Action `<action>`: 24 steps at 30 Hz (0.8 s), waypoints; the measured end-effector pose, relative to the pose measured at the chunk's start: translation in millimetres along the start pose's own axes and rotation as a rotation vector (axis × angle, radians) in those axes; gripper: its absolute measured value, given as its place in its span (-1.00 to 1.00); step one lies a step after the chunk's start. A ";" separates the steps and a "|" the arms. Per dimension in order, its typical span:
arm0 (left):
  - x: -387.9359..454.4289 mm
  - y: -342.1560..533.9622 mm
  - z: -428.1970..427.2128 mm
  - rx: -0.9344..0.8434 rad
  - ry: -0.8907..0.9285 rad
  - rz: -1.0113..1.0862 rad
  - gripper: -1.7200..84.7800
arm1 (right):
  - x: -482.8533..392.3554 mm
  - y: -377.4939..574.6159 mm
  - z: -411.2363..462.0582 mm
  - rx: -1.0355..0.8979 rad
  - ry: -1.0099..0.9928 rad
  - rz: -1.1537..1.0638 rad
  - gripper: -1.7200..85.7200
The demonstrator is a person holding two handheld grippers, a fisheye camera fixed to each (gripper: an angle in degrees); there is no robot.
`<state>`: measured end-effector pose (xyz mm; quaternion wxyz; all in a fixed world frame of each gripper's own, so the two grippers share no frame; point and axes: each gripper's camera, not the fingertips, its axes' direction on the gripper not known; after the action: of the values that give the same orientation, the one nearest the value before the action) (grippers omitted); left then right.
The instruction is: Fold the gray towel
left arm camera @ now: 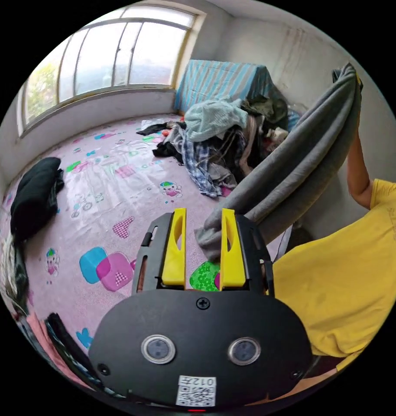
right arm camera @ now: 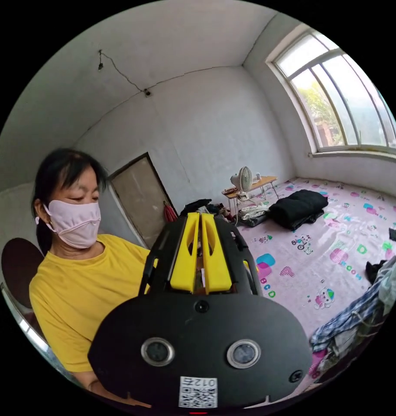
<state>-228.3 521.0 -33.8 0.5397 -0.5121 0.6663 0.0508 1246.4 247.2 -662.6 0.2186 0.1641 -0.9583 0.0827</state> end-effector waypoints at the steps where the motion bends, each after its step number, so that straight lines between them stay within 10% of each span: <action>1: 9.7 -6.5 13.1 -0.019 0.008 0.035 -0.65 | 0.8 6.5 -7.0 0.016 -0.014 0.029 -0.95; 13: 170.3 -55.5 246.8 -0.285 0.290 0.498 -0.92 | -27.4 20.4 -59.8 0.019 0.064 0.071 -0.95; 19: 78.7 -89.8 247.9 -0.250 -0.014 0.195 -0.96 | 16.8 7.9 -108.2 0.119 0.224 0.146 -0.95; 24: 10.2 -105.5 92.5 0.122 -0.312 0.030 -0.96 | 23.0 -23.0 -144.4 0.245 0.214 0.019 -0.95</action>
<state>-87.7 522.4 -28.7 0.6658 -0.4543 0.5838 0.0971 1291.5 252.6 -521.8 0.2969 0.1707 -0.9139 0.2179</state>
